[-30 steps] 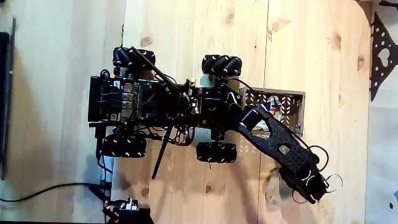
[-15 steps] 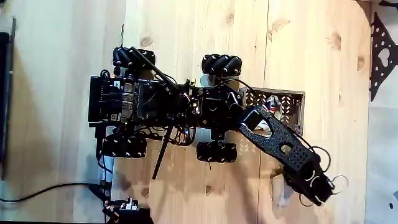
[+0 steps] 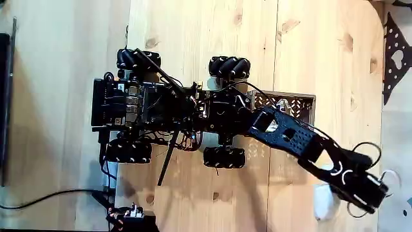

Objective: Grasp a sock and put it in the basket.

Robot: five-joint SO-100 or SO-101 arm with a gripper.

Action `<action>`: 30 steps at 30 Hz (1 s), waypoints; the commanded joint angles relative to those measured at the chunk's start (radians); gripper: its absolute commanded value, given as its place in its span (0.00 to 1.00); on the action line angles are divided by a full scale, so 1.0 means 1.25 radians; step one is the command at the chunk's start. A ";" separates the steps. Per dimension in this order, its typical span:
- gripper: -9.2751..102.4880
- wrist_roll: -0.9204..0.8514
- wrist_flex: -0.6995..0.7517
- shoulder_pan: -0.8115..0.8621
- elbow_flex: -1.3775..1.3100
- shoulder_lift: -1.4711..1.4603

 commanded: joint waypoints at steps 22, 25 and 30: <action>0.09 0.155 -0.134 -0.113 0.887 0.793; 0.09 0.164 -0.133 -0.145 0.961 0.839; 0.09 0.134 -0.140 -0.175 1.080 0.951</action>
